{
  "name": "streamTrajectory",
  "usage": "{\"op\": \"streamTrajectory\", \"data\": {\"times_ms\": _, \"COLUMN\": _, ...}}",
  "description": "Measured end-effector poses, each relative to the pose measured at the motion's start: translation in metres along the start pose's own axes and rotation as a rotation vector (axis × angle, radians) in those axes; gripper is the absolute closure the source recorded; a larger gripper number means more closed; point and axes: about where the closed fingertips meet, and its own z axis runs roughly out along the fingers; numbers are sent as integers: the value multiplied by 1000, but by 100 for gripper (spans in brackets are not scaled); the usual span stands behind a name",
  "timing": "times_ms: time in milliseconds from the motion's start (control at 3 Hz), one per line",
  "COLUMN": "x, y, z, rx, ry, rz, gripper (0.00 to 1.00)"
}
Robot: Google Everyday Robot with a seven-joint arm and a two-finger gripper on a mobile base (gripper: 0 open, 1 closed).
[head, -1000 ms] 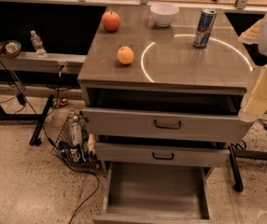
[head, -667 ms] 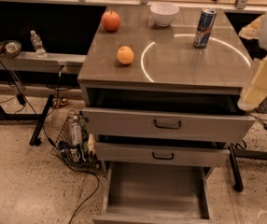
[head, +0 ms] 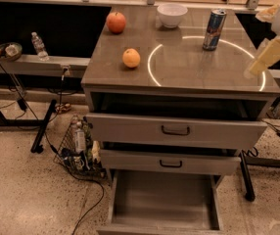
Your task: Place redbull can into bottom drawer
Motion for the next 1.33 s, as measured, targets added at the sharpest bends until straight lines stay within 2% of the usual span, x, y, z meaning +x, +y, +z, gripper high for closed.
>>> {"op": "streamTrajectory", "data": {"times_ms": 333, "x": 20, "y": -60, "z": 28, "rx": 98, "ry": -93, "rz": 54, "gripper": 0}}
{"op": "streamTrajectory", "data": {"times_ms": 667, "x": 17, "y": -89, "z": 21, "rx": 164, "ry": -138, "rz": 60, "gripper": 0}}
{"op": "streamTrajectory", "data": {"times_ms": 1000, "x": 16, "y": -88, "z": 27, "rx": 156, "ry": -150, "rz": 71, "gripper": 0}}
{"op": "streamTrajectory", "data": {"times_ms": 1333, "x": -24, "y": -104, "z": 66, "rx": 147, "ry": -260, "rz": 104, "gripper": 0}}
